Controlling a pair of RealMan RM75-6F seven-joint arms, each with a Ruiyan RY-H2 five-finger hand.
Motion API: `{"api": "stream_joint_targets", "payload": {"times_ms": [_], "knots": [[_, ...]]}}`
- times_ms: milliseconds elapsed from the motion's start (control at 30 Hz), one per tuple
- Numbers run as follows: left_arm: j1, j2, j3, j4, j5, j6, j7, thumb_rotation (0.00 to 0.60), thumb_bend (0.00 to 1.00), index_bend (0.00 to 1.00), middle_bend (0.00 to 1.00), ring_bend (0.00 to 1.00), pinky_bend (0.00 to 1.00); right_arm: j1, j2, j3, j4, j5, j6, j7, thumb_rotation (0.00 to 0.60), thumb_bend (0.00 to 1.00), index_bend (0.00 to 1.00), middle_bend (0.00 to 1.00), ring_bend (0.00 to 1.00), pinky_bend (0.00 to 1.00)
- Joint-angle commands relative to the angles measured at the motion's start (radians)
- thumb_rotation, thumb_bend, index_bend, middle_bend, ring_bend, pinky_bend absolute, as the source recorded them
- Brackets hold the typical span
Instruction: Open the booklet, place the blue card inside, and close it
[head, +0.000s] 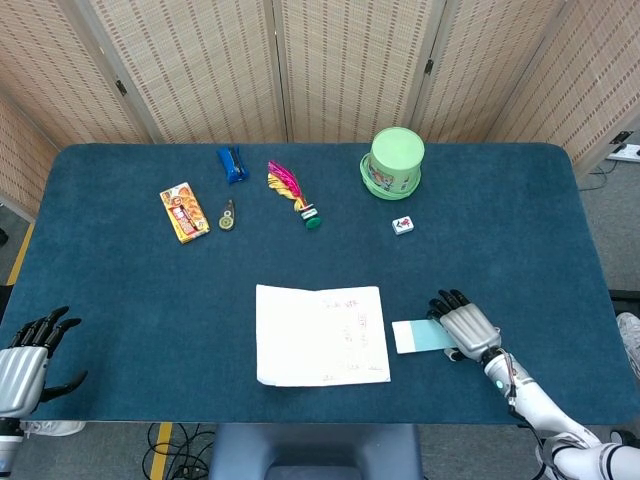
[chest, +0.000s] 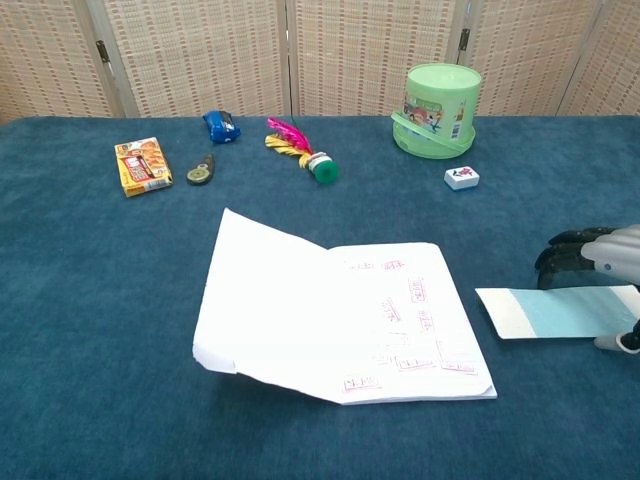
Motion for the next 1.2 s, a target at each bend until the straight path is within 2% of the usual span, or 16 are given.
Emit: {"api": "stream_joint_targets", "payload": {"times_ms": [33, 333, 567, 700, 833, 1200], "knots": [[0.001, 0.001, 0.0, -0.001, 0.001, 0.002, -0.001, 0.6, 0.22, 0.23, 0.12, 0.17, 0.19, -0.001, 0.007, 0.005, -0.001, -0.011, 0.012, 0.012, 0.6, 0.25, 0.34, 0.16, 0.02, 0.1], [0.003, 0.009, 0.0, -0.013, 0.005, 0.011, 0.005, 0.6, 0.22, 0.23, 0.12, 0.17, 0.19, 0.051, 0.058, 0.086, 0.01, -0.11, 0.105, 0.16, 0.6, 0.25, 0.35, 0.17, 0.02, 0.1], [0.008, 0.021, 0.0, -0.032, 0.006, 0.02, 0.023, 0.6, 0.22, 0.23, 0.12, 0.17, 0.19, 0.147, 0.053, 0.149, 0.12, -0.231, 0.179, 0.312, 0.6, 0.25, 0.36, 0.18, 0.02, 0.1], [0.011, 0.027, 0.0, -0.044, 0.006, 0.025, 0.032, 0.6, 0.22, 0.23, 0.12, 0.17, 0.19, 0.213, 0.036, 0.163, 0.183, -0.286, 0.187, 0.381, 0.6, 0.24, 0.36, 0.18, 0.02, 0.09], [0.013, 0.03, 0.001, -0.051, 0.001, 0.023, 0.04, 0.6, 0.22, 0.23, 0.12, 0.17, 0.19, 0.272, 0.011, 0.14, 0.225, -0.355, 0.185, 0.431, 0.6, 0.23, 0.36, 0.19, 0.02, 0.09], [0.018, 0.035, 0.002, -0.051, -0.008, 0.021, 0.041, 0.6, 0.22, 0.23, 0.12, 0.17, 0.19, 0.399, -0.1, -0.011, 0.418, -0.595, 0.241, 0.501, 0.6, 0.23, 0.39, 0.21, 0.02, 0.06]]}}
